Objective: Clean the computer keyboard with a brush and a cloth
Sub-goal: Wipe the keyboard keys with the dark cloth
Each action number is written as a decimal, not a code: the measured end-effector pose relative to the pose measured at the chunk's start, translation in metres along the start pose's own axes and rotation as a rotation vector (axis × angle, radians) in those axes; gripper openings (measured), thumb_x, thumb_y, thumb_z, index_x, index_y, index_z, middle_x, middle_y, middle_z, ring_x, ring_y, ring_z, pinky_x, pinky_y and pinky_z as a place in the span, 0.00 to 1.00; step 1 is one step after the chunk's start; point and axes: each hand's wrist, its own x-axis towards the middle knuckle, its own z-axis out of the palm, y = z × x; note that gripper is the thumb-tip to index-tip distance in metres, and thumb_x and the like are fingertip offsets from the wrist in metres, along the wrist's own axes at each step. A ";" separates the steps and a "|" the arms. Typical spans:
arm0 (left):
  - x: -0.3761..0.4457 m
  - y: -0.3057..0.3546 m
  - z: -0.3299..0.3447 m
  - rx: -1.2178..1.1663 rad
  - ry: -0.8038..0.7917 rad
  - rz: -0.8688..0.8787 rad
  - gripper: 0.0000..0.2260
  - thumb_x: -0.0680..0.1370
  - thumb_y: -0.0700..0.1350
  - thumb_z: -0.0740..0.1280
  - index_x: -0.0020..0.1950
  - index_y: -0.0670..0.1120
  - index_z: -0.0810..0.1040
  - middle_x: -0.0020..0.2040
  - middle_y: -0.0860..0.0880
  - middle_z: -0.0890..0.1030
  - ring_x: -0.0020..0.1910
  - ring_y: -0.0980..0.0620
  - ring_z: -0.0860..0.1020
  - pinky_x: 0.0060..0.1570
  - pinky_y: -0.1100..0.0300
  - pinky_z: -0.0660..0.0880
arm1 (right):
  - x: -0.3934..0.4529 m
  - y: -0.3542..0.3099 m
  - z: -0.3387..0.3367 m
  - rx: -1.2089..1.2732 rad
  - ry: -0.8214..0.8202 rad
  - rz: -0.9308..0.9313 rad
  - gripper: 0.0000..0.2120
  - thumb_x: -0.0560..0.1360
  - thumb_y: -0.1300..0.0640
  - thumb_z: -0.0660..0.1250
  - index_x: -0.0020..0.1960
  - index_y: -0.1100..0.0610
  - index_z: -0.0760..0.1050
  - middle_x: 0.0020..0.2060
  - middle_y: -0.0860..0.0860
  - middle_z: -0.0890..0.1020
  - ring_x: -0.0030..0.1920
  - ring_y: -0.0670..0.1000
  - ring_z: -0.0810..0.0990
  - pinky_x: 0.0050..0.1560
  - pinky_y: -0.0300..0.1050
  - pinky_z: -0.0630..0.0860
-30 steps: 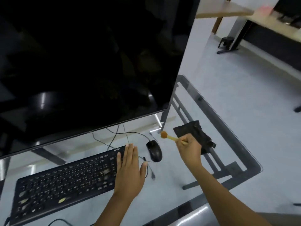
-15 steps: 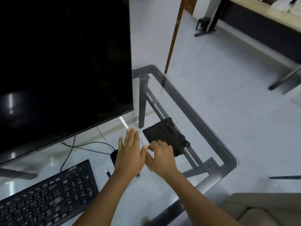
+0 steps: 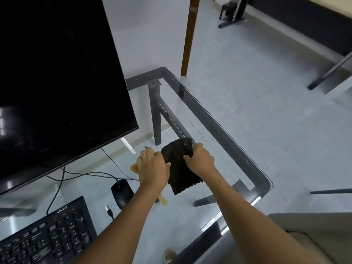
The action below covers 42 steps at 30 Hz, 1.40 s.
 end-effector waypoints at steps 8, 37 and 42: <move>-0.022 -0.014 -0.035 -0.945 0.020 -0.236 0.06 0.80 0.47 0.63 0.51 0.46 0.69 0.40 0.54 0.75 0.37 0.59 0.75 0.28 0.71 0.70 | -0.026 -0.032 -0.041 0.199 -0.104 -0.196 0.13 0.79 0.54 0.62 0.61 0.58 0.67 0.47 0.51 0.75 0.45 0.51 0.75 0.40 0.39 0.70; -0.307 -0.448 -0.046 -0.528 0.211 -0.555 0.17 0.72 0.50 0.72 0.57 0.46 0.73 0.45 0.50 0.79 0.44 0.51 0.78 0.39 0.63 0.74 | -0.341 -0.305 0.232 -0.189 -0.229 -0.704 0.32 0.76 0.54 0.66 0.75 0.55 0.55 0.67 0.56 0.68 0.65 0.55 0.69 0.64 0.49 0.70; -0.320 -0.475 -0.034 -0.524 0.339 -0.416 0.42 0.65 0.64 0.74 0.72 0.47 0.62 0.66 0.50 0.68 0.65 0.50 0.66 0.65 0.53 0.64 | -0.350 -0.306 0.251 -0.296 0.021 -0.891 0.32 0.73 0.49 0.68 0.74 0.49 0.60 0.67 0.54 0.66 0.64 0.55 0.66 0.63 0.50 0.67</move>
